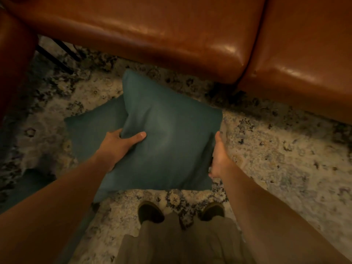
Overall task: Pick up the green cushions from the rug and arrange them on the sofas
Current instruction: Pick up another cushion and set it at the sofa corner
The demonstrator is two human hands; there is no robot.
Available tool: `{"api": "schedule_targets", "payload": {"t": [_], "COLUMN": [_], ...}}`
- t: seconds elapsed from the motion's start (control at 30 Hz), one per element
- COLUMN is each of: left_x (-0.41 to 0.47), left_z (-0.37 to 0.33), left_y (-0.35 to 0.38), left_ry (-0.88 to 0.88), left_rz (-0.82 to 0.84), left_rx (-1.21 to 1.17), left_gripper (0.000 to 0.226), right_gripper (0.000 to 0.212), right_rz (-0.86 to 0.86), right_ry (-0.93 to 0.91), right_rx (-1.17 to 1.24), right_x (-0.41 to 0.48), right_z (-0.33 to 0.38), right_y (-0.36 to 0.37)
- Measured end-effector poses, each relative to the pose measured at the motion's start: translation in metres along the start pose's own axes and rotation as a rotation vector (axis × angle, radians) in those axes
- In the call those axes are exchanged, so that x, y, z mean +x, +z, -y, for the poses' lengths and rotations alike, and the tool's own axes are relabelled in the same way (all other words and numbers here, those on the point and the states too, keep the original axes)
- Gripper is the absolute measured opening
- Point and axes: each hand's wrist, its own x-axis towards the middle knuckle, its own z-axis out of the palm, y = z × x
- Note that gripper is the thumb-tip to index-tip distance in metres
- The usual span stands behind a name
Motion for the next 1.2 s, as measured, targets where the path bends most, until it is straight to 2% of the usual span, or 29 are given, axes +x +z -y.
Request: {"api": "schedule_targets", "payload": {"t": [0.1,0.17,0.3,0.47,0.57,0.67,0.8,0.83,0.9,0.97,1.07,1.2], "left_x": [-0.03,-0.052,-0.096,-0.155,-0.185,-0.212,-0.254,-0.26,-0.275,-0.292,-0.327,-0.376], "left_z": [-0.006,-0.015,-0.039,-0.081,-0.116,-0.158,-0.221,-0.236,-0.266,-0.297,-0.348,-0.398], "left_y": [-0.032,-0.05,-0.086,-0.112,-0.133,-0.155,-0.176,-0.182,-0.201,-0.22,-0.242,-0.271], "left_ry": [-0.004,0.041,0.144,0.194,0.22,0.282,0.385,0.405,0.447,0.468,0.417,0.344], "left_rz": [0.128,0.158,0.141,0.049,0.065,0.076,-0.026,-0.053,-0.124,-0.168,-0.154,-0.042], "left_rx": [-0.117,-0.108,-0.065,-0.049,-0.055,-0.113,-0.186,-0.195,-0.205,-0.219,-0.19,-0.295], "left_gripper": [0.08,0.094,0.106,0.086,0.071,0.077,0.046,0.043,0.042,0.042,0.031,0.039], "right_gripper": [0.109,0.1,0.097,0.08,0.08,0.079,0.073,0.067,0.041,0.029,0.036,0.049], "right_rz": [-0.003,0.014,-0.041,-0.003,0.013,0.033,0.071,0.084,0.157,0.225,0.343,0.473], "right_ry": [0.015,-0.006,-0.082,-0.23,-0.304,-0.401,-0.521,-0.532,-0.602,-0.658,-0.7,-0.704], "right_rx": [0.149,0.24,0.306,0.301,0.245,0.212,0.165,0.15,0.102,0.109,0.101,0.078], "right_x": [-0.046,-0.077,-0.128,-0.205,-0.252,-0.296,-0.354,-0.361,-0.383,-0.42,-0.474,-0.517], "right_z": [-0.001,0.001,0.01,0.037,0.06,0.088,0.121,0.129,0.144,0.156,0.174,0.196], "right_y": [0.004,0.005,0.008,0.011,0.012,0.011,0.009,0.006,-0.003,-0.012,-0.025,-0.051]}}
